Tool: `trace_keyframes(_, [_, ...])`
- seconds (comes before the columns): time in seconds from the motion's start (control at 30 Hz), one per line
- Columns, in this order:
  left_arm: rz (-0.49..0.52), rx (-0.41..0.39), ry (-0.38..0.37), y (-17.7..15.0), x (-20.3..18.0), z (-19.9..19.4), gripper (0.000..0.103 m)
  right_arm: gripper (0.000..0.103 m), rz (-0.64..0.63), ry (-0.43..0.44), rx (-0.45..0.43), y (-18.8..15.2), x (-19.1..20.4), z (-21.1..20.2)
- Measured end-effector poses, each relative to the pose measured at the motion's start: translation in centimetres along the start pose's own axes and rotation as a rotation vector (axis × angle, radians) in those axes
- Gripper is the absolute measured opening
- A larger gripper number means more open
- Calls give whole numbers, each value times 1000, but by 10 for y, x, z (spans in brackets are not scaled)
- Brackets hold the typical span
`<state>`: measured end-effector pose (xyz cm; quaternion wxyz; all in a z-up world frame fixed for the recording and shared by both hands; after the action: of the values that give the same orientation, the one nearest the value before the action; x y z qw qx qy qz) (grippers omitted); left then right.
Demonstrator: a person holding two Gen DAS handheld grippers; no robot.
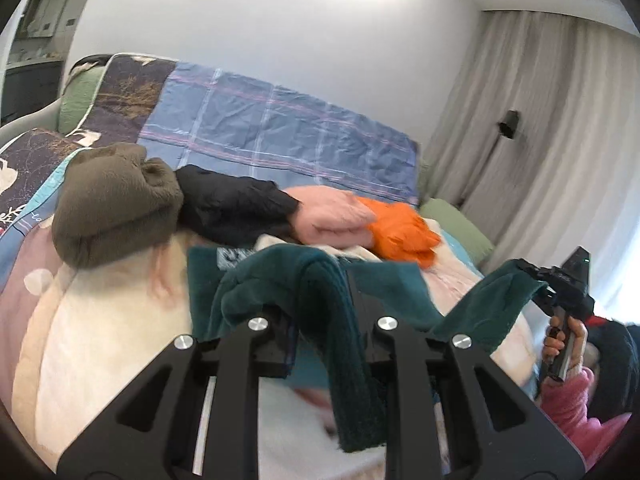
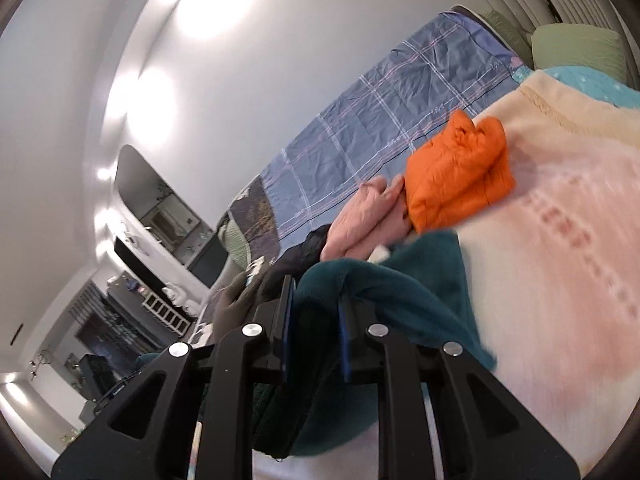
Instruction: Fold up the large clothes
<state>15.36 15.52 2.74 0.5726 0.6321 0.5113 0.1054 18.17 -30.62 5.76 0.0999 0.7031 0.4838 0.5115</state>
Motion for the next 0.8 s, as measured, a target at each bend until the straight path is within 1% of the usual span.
trace_keyframes(0.1, [-34, 33, 65, 15, 40, 44, 21, 19, -13, -62, 37, 19, -10, 59])
trace_keyframes(0.17, [-59, 81, 110, 15, 70, 77, 23, 19, -28, -138, 85, 24, -21, 112])
trace_keyframes(0.2, [-79, 113, 139, 13, 90, 100, 23, 19, -32, -170, 107, 24, -27, 134])
trace_keyframes(0.23, [-105, 137, 160, 9, 110, 121, 24, 22, -34, -190, 124, 24, -32, 149])
trace_keyframes(0.27, [-121, 150, 168, 6, 120, 132, 24, 26, -28, -227, 157, 20, -45, 175])
trace_keyframes(0.3, [-146, 174, 176, -1, 135, 149, 24, 27, -19, -242, 173, 18, -52, 186])
trace_keyframes(0.33, [-183, 201, 178, -10, 151, 165, 24, 31, 17, -246, 194, 14, -66, 200])
trace_keyframes(0.37, [-210, 206, 172, -15, 158, 172, 24, 36, 56, -238, 200, 12, -74, 207])
trace_keyframes(0.4, [-247, 201, 152, -20, 166, 178, 25, 42, 86, -225, 193, 12, -80, 209])
trace_keyframes(0.43, [-273, 191, 124, -22, 170, 181, 25, 65, 84, -246, 168, 15, -87, 207])
trace_keyframes(0.47, [-300, 187, 87, -22, 173, 181, 26, 79, 63, -276, 145, 19, -91, 204])
trace_keyframes(0.57, [-349, 198, 27, -19, 172, 174, 31, 79, -20, -315, 75, 34, -90, 187])
trace_keyframes(0.63, [-380, 197, 3, -12, 167, 167, 38, 79, -53, -330, 15, 44, -83, 168])
trace_keyframes(0.67, [-385, 190, 2, -6, 162, 162, 44, 79, -67, -326, -8, 48, -78, 160])
trace_keyframes(0.7, [-373, 184, 9, 1, 158, 158, 49, 79, -84, -316, -33, 51, -70, 150])
trace_keyframes(0.73, [-350, 175, 13, 9, 150, 152, 52, 79, -116, -301, -58, 51, -60, 139])
trace_keyframes(0.77, [-311, 165, 15, 17, 141, 146, 57, 80, -148, -293, -67, 49, -51, 133])
trace_keyframes(0.8, [-251, 148, 31, 29, 129, 137, 67, 81, -208, -290, -64, 42, -39, 128])
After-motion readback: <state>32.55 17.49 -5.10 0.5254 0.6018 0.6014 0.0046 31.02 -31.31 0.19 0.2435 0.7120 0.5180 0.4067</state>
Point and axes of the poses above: each gripper's, at about its wrist camera, not at the fingertips, and z roughly the way its jaws point, x to its left, y to its top, the point moved 10 cm from there along z, roughly the way its jaws point, and after that the axes turned 13 degrees about -y, right-handed, at the moved point
